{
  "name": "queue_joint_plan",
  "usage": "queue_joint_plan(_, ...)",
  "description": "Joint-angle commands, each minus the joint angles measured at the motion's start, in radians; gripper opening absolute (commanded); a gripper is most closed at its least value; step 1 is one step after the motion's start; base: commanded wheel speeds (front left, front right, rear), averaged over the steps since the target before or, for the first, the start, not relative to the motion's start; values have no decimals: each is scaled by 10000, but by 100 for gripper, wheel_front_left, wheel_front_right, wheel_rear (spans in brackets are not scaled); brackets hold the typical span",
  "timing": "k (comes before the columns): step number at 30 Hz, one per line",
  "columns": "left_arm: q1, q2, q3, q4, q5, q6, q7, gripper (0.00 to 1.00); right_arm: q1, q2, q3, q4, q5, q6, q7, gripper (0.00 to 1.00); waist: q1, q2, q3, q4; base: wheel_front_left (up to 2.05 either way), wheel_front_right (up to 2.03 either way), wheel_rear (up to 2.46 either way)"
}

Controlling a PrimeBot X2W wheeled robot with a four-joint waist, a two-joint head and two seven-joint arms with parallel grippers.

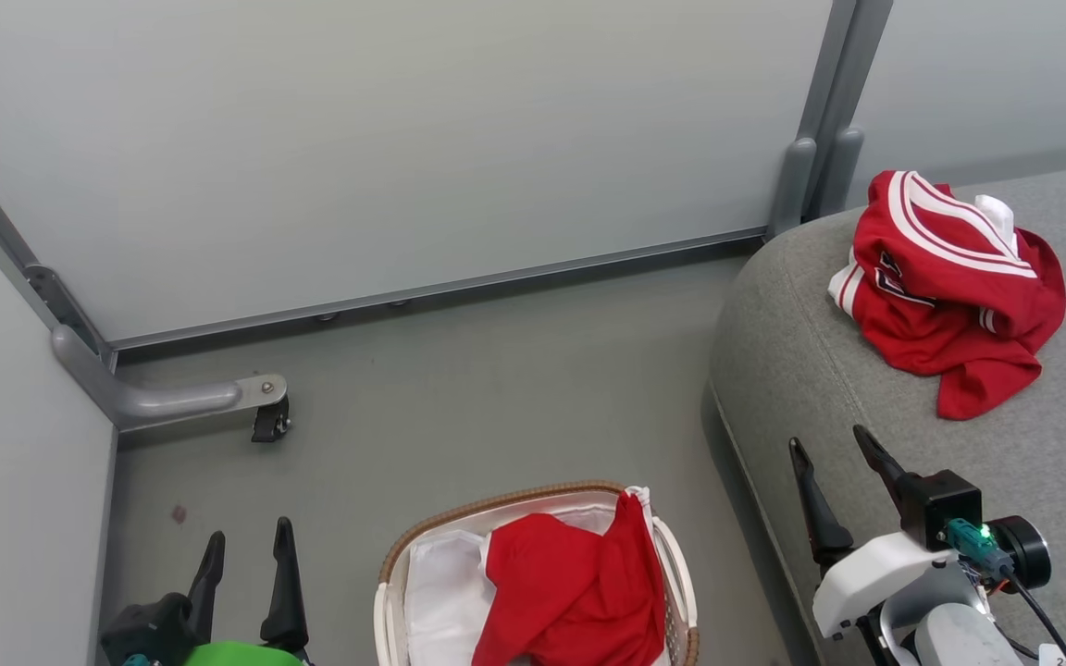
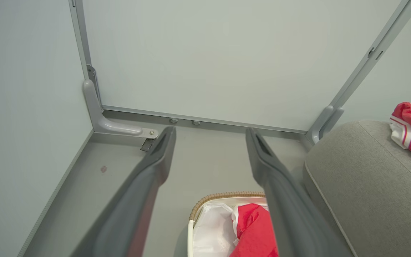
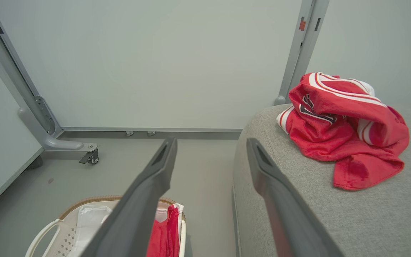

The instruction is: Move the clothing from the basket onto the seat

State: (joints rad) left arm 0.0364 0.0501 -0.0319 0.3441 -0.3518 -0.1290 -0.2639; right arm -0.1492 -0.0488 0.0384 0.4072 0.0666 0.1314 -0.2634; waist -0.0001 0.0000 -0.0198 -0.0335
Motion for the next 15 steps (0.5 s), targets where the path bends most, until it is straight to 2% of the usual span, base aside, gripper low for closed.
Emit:
queue_joint_plan(1,99,9,10,19,-26,-28,-9,100,98,-32,14,-2,36,-14,-20,100,1,0,3,11,0,0,0)
queue_joint_plan(15,-11,11,-119,133,-23,-29,-9,100,43,-31,65,-29,90,-14,-20,100,1,0,97,5,0,0,0)
